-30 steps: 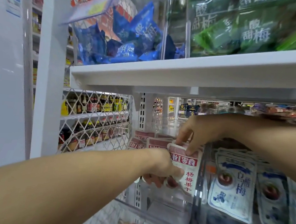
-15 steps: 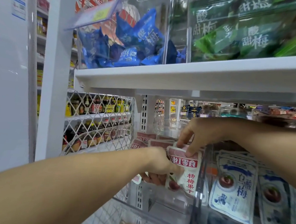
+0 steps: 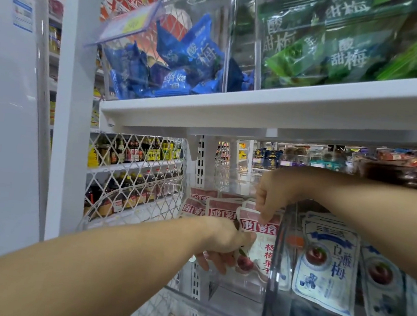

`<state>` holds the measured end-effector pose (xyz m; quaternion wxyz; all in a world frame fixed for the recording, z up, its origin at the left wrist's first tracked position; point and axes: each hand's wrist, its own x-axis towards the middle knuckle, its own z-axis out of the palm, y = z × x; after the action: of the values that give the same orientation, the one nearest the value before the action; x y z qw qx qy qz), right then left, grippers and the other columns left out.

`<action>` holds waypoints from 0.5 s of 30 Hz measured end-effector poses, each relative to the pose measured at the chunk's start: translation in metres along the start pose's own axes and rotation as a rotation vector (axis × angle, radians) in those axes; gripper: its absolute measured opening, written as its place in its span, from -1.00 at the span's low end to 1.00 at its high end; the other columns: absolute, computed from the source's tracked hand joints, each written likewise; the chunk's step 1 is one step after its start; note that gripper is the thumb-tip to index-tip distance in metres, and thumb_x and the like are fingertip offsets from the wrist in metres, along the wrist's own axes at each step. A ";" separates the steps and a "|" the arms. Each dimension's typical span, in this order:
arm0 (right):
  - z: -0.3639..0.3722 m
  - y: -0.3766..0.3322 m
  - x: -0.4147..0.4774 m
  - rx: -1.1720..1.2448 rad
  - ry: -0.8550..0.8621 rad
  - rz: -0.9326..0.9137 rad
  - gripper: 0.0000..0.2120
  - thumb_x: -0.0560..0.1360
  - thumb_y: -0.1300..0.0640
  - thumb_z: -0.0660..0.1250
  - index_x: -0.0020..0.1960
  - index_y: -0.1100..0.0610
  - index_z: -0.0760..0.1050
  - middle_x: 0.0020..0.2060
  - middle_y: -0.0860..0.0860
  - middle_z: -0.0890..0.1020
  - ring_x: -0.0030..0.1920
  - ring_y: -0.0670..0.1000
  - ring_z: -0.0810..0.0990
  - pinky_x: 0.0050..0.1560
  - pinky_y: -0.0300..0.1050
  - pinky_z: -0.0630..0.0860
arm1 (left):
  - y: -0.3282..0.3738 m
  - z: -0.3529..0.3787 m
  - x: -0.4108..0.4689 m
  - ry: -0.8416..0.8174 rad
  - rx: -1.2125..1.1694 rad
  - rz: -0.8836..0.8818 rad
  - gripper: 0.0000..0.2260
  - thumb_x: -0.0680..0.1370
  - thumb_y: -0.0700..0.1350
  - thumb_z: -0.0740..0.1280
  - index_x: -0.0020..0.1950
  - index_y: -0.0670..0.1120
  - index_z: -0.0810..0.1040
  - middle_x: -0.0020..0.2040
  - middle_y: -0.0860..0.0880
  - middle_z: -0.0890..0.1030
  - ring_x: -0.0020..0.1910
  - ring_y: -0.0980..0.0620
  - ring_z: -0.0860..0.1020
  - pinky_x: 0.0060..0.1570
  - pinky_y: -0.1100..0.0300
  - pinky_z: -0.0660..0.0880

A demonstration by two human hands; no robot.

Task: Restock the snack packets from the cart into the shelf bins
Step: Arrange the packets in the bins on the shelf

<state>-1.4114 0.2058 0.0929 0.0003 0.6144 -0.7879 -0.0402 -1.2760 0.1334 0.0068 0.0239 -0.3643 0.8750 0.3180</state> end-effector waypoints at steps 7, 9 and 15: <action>-0.002 0.003 -0.006 0.094 0.043 -0.063 -0.67 0.42 0.01 0.55 0.15 0.02 0.63 -0.05 -0.14 0.61 0.00 -0.08 0.58 0.04 -0.20 0.55 | -0.005 -0.011 0.000 0.059 -0.005 0.025 -0.42 0.63 0.31 0.14 0.22 -0.18 0.60 0.08 -0.08 0.72 -0.10 0.00 0.68 -0.19 0.16 0.57; -0.001 0.005 -0.006 0.101 0.080 -0.083 -0.63 0.39 -0.01 0.56 0.15 0.02 0.62 -0.01 -0.11 0.63 0.03 -0.05 0.60 0.09 -0.15 0.56 | -0.004 -0.013 -0.002 0.062 0.000 0.019 -0.43 0.62 0.30 0.17 0.22 -0.18 0.59 0.08 -0.09 0.72 -0.11 -0.02 0.68 -0.17 0.14 0.58; -0.002 -0.004 -0.020 0.163 0.257 -0.135 -0.67 0.43 0.03 0.53 0.16 0.04 0.58 0.03 -0.06 0.63 0.01 -0.07 0.60 0.08 -0.13 0.57 | -0.001 -0.025 -0.026 0.130 0.016 0.039 -0.54 0.63 0.20 0.22 0.11 -0.18 0.63 -0.03 -0.02 0.71 -0.06 -0.03 0.73 0.03 0.00 0.61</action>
<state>-1.4027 0.2241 0.0953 0.0485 0.6640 -0.7391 0.1027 -1.2517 0.1347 0.0332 -0.0365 -0.3667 0.8842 0.2870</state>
